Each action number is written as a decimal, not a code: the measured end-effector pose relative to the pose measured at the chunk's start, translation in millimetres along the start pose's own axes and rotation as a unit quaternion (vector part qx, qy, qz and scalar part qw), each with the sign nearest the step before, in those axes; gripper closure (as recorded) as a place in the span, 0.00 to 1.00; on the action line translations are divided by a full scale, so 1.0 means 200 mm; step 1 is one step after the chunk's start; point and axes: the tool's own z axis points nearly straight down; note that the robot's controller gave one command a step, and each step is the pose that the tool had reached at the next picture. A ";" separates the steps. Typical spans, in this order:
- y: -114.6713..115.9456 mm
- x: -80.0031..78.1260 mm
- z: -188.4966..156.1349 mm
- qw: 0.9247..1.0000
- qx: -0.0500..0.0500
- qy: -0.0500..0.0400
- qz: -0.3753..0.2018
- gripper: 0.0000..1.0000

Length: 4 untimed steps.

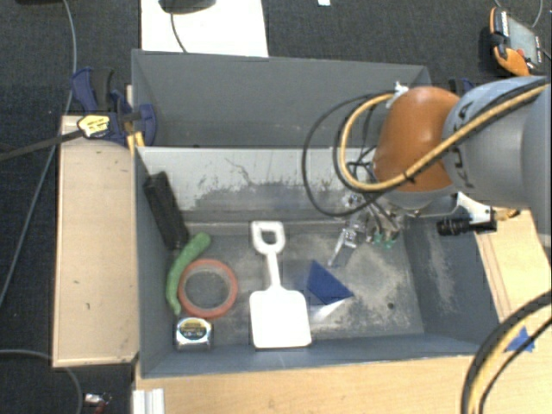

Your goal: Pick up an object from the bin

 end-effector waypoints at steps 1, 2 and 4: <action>-0.03 -0.01 0.14 0.997 0.000 0.001 0.074 0.00; 0.10 0.08 0.17 0.991 0.000 0.001 0.136 0.00; 0.14 0.05 0.25 0.964 -0.001 0.001 0.267 0.00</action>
Offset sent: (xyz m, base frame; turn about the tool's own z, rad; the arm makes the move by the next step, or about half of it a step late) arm -0.0105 0.0268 -0.0360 0.2770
